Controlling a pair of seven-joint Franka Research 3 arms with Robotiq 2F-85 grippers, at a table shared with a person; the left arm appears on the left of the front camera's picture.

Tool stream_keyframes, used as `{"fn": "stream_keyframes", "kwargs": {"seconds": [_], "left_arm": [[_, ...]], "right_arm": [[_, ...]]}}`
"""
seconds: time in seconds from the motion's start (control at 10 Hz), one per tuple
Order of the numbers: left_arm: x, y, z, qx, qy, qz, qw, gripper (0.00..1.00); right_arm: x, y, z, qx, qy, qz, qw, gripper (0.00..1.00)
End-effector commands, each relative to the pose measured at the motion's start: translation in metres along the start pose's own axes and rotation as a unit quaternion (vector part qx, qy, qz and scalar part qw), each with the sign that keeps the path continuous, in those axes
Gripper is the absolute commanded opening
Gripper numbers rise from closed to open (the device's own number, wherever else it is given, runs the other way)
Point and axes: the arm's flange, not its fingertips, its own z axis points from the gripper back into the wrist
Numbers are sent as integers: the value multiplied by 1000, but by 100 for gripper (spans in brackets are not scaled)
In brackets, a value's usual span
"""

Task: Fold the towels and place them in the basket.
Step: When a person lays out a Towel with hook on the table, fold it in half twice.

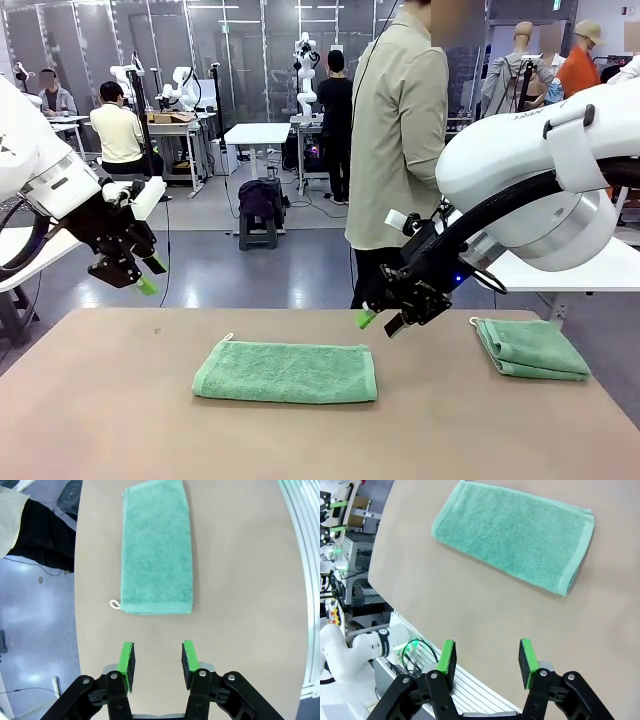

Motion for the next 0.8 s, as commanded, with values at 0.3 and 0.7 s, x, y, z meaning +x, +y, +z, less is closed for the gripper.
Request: {"fn": "stream_keyframes", "kwargs": {"seconds": [0.3,0.7], "left_arm": [[-40,-1,37,-19,-196,49,979,50],[-78,-18,54,-19,-278,64,958,50]], "right_arm": [[9,11,-5,-49,3,-113,992,64],[17,5,-21,-104,30,-186,977,64]]}}
